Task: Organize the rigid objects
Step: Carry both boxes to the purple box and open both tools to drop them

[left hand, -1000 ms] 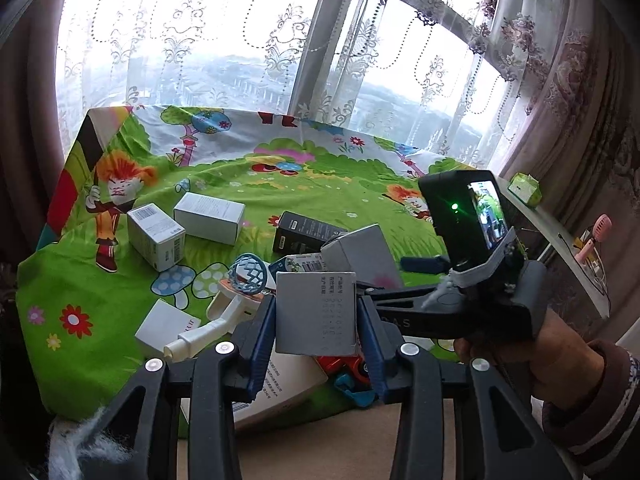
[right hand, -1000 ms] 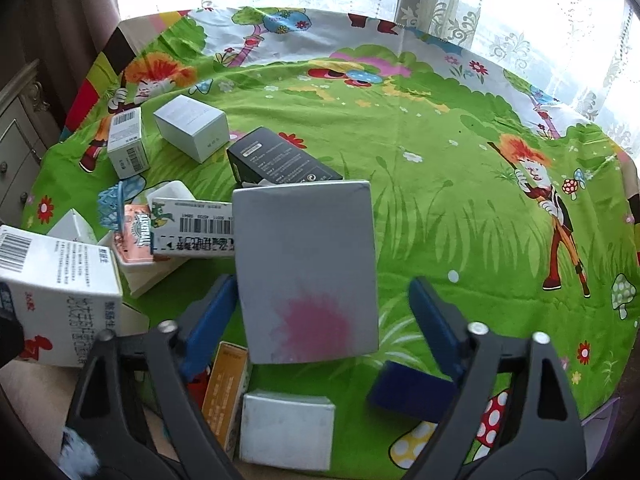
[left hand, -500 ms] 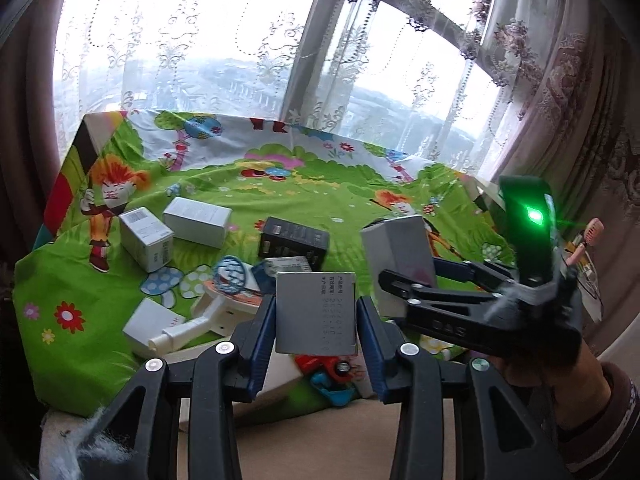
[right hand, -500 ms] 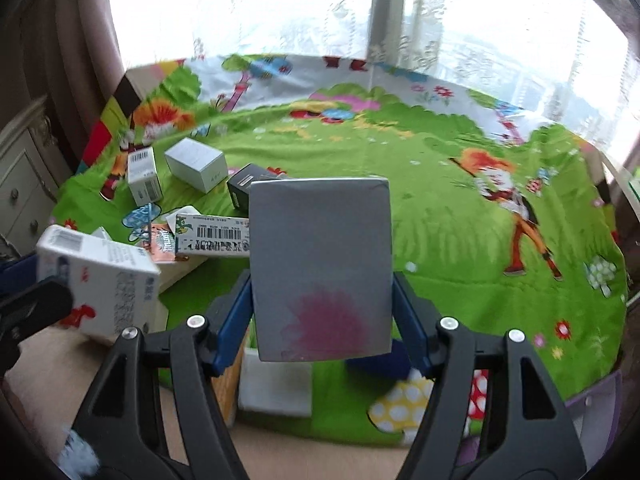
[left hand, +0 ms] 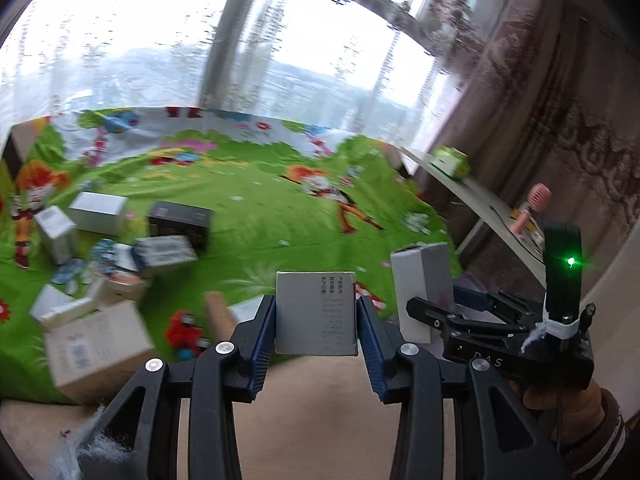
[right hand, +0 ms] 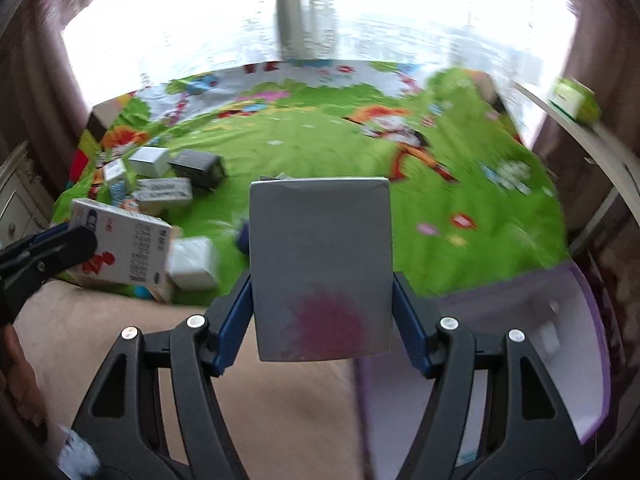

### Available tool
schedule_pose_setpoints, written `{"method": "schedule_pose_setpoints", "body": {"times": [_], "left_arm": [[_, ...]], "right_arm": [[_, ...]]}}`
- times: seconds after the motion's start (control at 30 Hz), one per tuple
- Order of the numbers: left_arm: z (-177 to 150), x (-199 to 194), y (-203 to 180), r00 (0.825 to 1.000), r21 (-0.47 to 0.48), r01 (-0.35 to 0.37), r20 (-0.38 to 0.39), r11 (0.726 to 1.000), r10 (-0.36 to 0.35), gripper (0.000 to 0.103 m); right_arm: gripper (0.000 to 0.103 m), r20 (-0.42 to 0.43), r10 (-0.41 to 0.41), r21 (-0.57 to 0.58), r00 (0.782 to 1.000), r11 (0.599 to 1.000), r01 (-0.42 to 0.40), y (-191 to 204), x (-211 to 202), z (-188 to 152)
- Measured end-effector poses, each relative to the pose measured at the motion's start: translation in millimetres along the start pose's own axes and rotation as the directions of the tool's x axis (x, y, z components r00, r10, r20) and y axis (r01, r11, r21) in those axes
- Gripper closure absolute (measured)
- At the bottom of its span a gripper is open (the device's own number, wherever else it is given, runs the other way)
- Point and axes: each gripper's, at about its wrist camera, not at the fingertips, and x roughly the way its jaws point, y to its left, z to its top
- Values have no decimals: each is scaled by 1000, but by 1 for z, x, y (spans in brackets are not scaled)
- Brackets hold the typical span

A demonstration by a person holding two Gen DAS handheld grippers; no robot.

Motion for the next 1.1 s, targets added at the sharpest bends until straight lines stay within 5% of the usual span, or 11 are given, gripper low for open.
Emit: {"method": "schedule_pose_setpoints", "body": {"times": [0.5, 0.7, 0.83, 1.1], "left_arm": [[-15, 49, -97, 970, 94, 193, -171, 977, -175, 62], [-18, 67, -116, 948, 96, 250, -226, 964, -223, 43], [-19, 62, -114, 955, 96, 231, -213, 968, -207, 38], [-16, 43, -108, 978, 132, 166, -146, 977, -147, 30]], "right_arm": [[33, -57, -149, 193, 987, 968, 157, -112, -44, -56], [32, -65, -179, 248, 982, 950, 190, -135, -51, -61], [16, -57, -188, 259, 980, 946, 197, -138, -53, -60], [13, -41, -158, 247, 987, 955, 164, -128, -52, -58]]}}
